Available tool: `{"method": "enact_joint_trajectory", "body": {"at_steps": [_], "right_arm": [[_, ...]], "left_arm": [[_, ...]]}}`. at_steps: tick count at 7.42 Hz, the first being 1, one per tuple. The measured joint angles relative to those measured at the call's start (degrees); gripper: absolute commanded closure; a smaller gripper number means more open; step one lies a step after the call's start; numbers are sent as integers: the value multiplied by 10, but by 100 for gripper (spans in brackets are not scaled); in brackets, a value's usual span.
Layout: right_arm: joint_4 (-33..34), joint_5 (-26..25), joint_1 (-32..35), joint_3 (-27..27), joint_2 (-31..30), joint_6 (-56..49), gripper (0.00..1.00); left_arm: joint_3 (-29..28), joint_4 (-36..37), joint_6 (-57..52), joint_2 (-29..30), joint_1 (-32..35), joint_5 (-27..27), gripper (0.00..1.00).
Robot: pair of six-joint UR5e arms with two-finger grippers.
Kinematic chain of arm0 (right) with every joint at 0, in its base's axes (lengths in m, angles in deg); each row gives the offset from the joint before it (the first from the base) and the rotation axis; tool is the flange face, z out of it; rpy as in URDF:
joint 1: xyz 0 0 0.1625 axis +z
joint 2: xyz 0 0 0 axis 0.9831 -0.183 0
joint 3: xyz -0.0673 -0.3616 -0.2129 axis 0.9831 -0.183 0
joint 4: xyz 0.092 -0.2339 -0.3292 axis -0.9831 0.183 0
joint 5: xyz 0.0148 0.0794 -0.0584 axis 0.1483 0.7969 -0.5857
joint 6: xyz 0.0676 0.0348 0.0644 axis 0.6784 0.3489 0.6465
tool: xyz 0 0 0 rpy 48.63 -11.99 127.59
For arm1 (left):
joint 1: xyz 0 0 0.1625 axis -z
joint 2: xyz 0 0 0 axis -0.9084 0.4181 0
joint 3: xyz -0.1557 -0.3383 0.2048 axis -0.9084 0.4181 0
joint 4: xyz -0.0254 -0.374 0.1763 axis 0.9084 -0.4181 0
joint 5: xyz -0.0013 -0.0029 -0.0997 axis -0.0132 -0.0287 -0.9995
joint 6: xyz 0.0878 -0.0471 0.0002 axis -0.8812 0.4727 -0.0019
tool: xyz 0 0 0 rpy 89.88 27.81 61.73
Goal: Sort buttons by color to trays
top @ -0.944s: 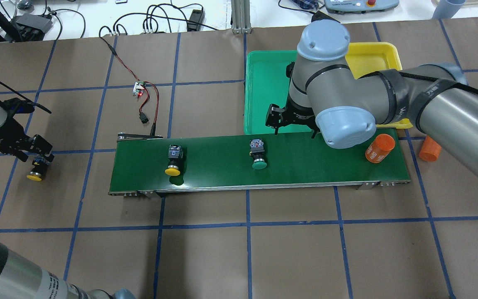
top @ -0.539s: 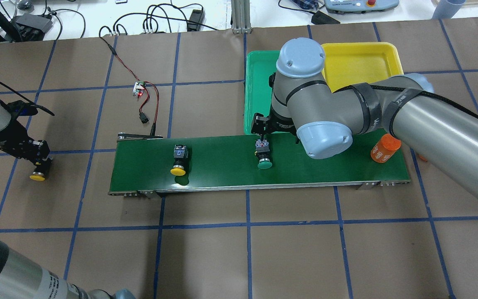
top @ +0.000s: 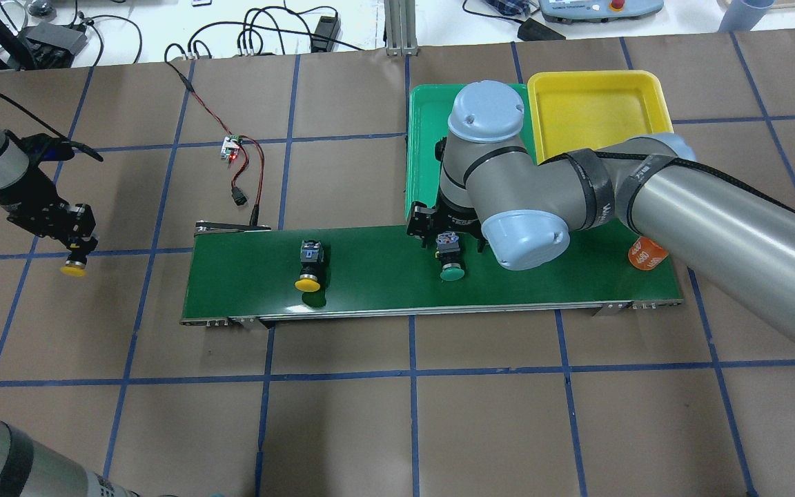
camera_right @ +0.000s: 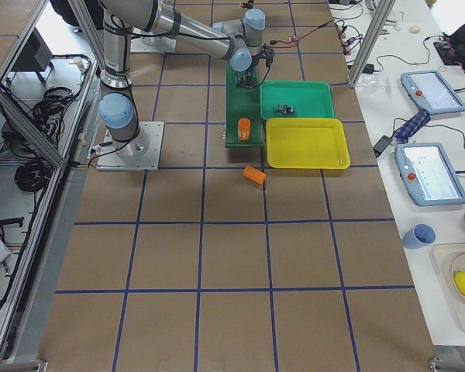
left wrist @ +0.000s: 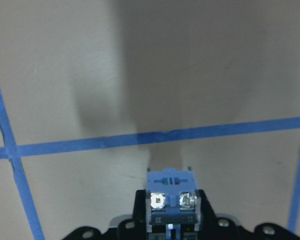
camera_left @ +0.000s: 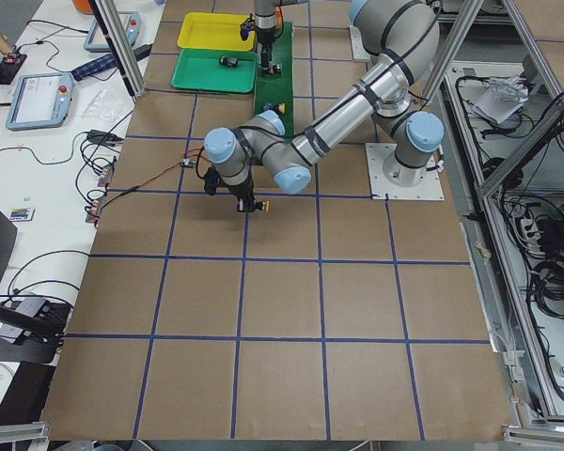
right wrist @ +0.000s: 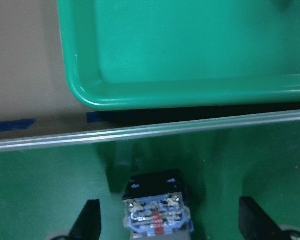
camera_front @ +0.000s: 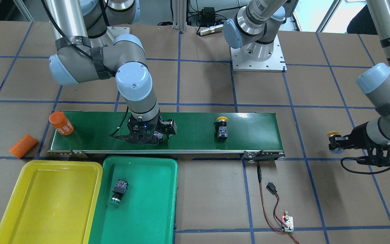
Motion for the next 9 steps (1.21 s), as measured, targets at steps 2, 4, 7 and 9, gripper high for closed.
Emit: {"method": "enact_joint_trajectory", "body": {"at_steps": [2, 4, 7, 9], "right_arm": [[-5, 1, -4, -4, -1, -2, 100], [-4, 0, -8, -13, -9, -2, 100], [6, -4, -38, -80, 2, -6, 100], [43, -5, -57, -133, 63, -10, 59]], "left_arm": [[16, -37, 70, -46, 76, -39, 100], [56, -46, 128, -90, 134, -66, 100], [103, -24, 191, -109, 187, -69, 100], [125, 1, 214, -102, 195, -67, 62]]}}
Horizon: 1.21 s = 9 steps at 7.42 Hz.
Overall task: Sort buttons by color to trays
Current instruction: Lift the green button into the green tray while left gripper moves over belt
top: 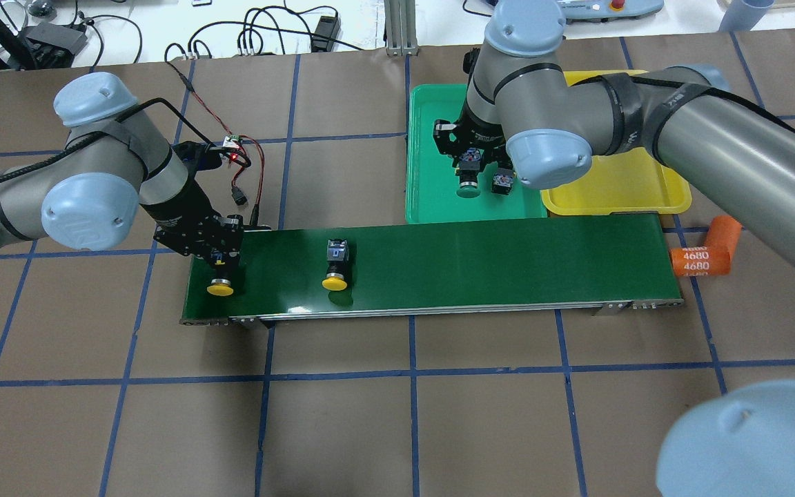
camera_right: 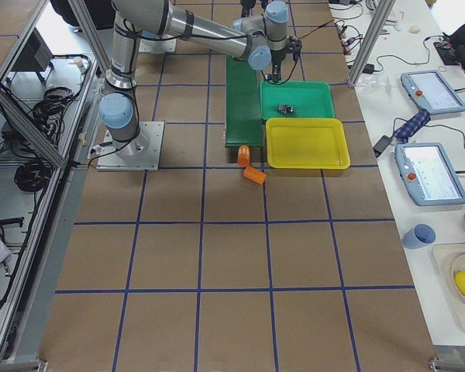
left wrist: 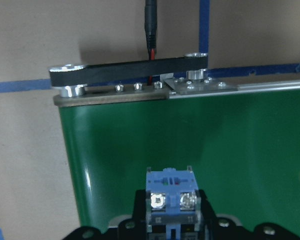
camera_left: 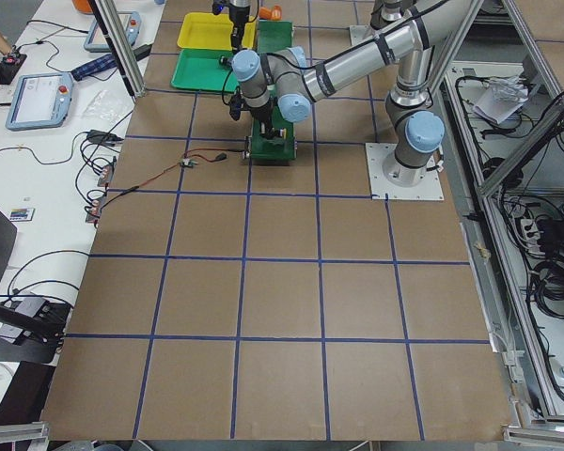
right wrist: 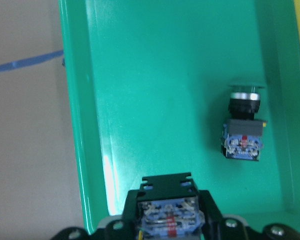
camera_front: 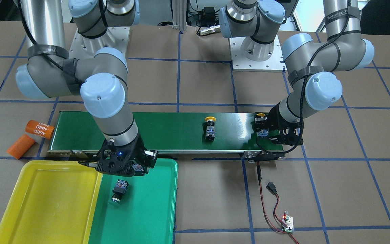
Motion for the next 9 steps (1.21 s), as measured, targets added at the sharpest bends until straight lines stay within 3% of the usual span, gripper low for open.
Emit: {"method": "enact_joint_trajectory", "body": {"at_steps": [1, 5, 7, 9], "right_arm": [[23, -1, -3, -12, 27, 0, 1], [45, -4, -8, -14, 30, 0, 0], [-3, -6, -8, -5, -10, 0, 0], [-51, -11, -9, 42, -69, 1, 0]], "left_arm": [[8, 14, 6, 2, 1, 2, 1], [5, 23, 50, -21, 2, 8, 0], [-14, -9, 52, -64, 25, 17, 0], [-49, -54, 53, -98, 62, 58, 0]]}}
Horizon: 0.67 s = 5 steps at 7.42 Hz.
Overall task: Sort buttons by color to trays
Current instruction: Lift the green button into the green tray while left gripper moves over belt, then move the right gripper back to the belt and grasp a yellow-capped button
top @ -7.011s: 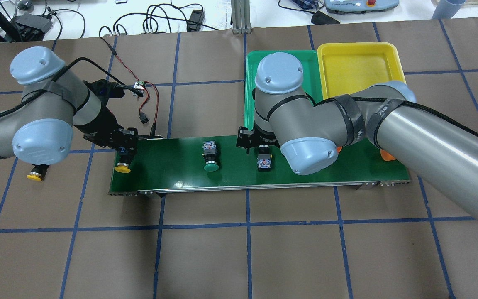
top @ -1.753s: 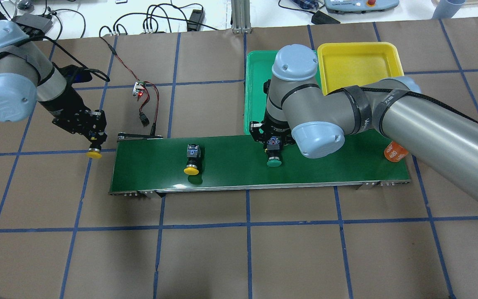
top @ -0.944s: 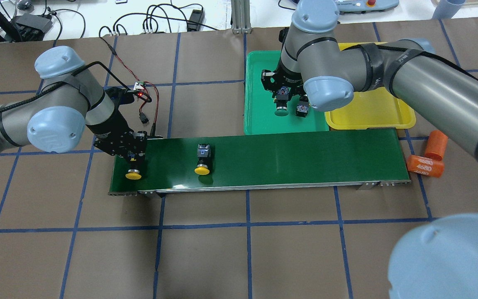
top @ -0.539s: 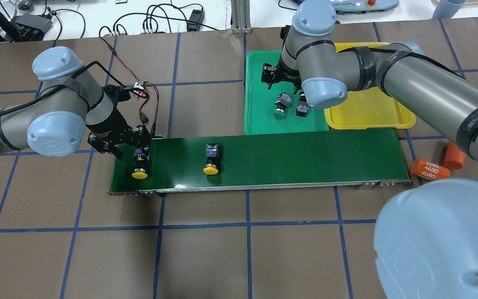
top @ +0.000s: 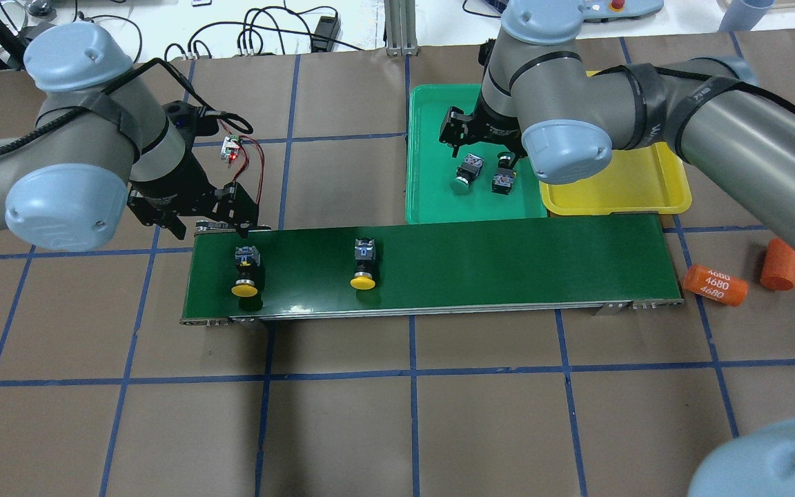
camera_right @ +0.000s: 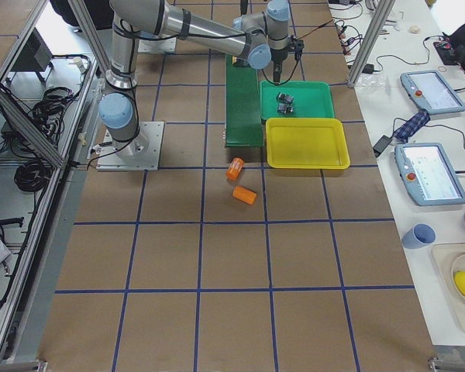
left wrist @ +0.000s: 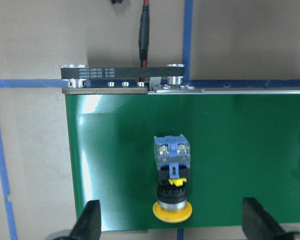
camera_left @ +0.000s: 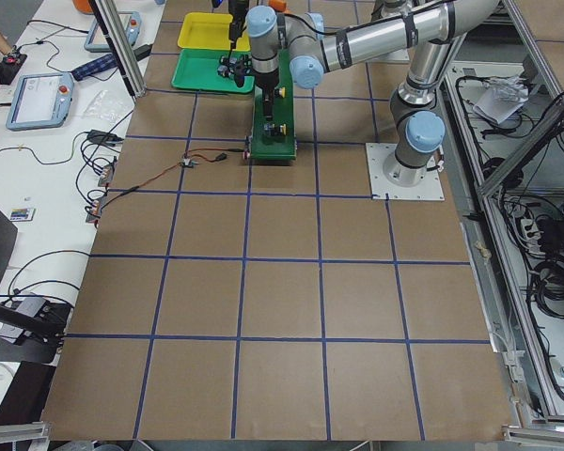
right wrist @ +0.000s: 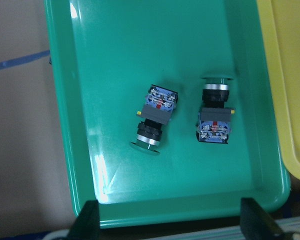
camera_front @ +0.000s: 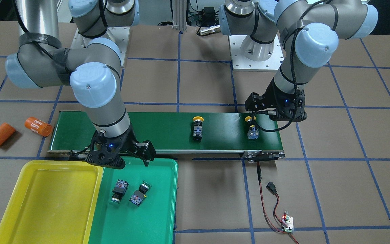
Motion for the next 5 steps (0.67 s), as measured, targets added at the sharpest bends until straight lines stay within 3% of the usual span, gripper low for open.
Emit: {"method": "enact_joint_trajectory", "body": {"at_steps": [3, 5], "right_arm": [[-15, -6, -1, 116, -96, 4, 0], [-68, -24, -1, 134, -149, 7, 0]], "left_arm": [[-32, -43, 1, -43, 28, 13, 0], [-29, -39, 0, -60, 33, 14, 0]]}}
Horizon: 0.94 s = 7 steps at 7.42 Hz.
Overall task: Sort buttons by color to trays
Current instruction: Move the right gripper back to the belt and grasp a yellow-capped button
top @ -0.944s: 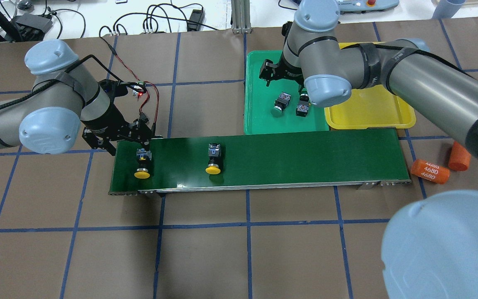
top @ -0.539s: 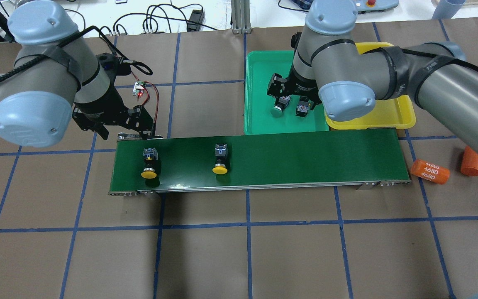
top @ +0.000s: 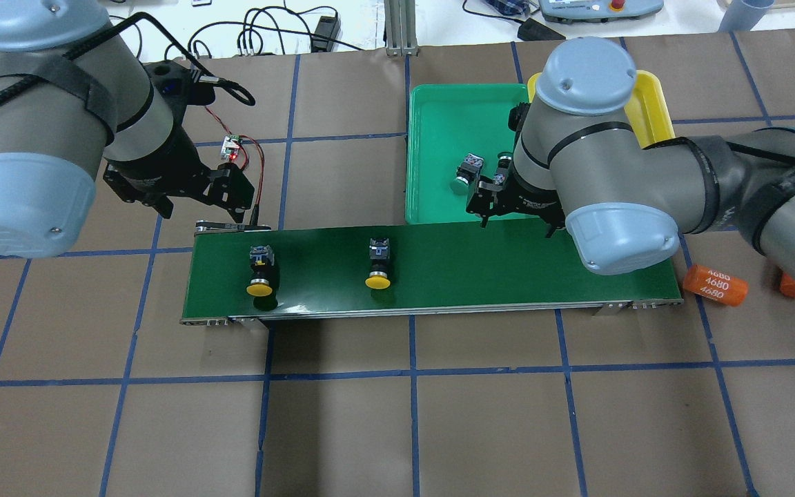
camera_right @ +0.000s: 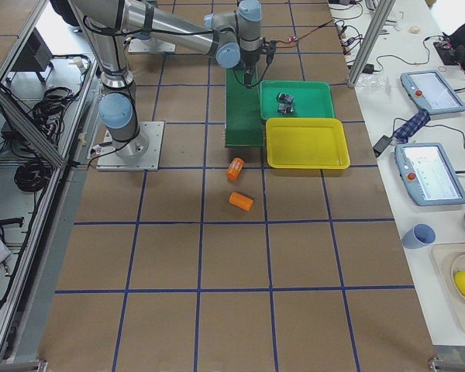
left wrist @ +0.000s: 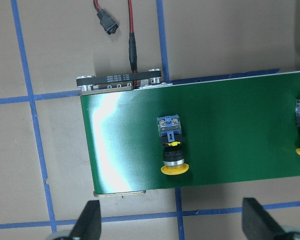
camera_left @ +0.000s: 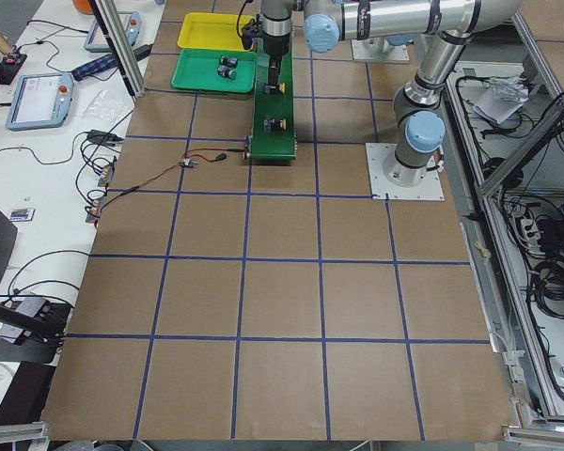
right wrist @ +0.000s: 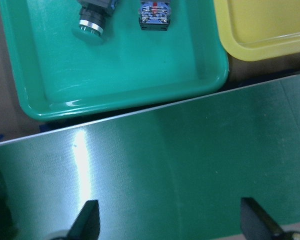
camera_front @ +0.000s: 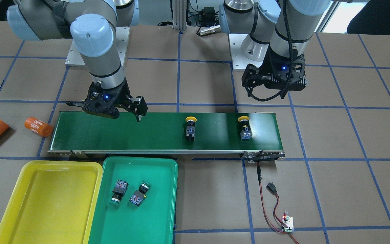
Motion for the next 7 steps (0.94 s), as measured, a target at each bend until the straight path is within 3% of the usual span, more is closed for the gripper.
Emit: {"method": "enact_joint_trajectory", "body": {"at_steps": [3, 7], "right_arm": [[-24, -4, 1, 2, -21, -4, 0], [-16, 4, 1, -1, -12, -3, 0]], "left_arm": [[9, 22, 1, -10, 1, -4, 0], [5, -13, 3, -27, 0, -2, 0]]}}
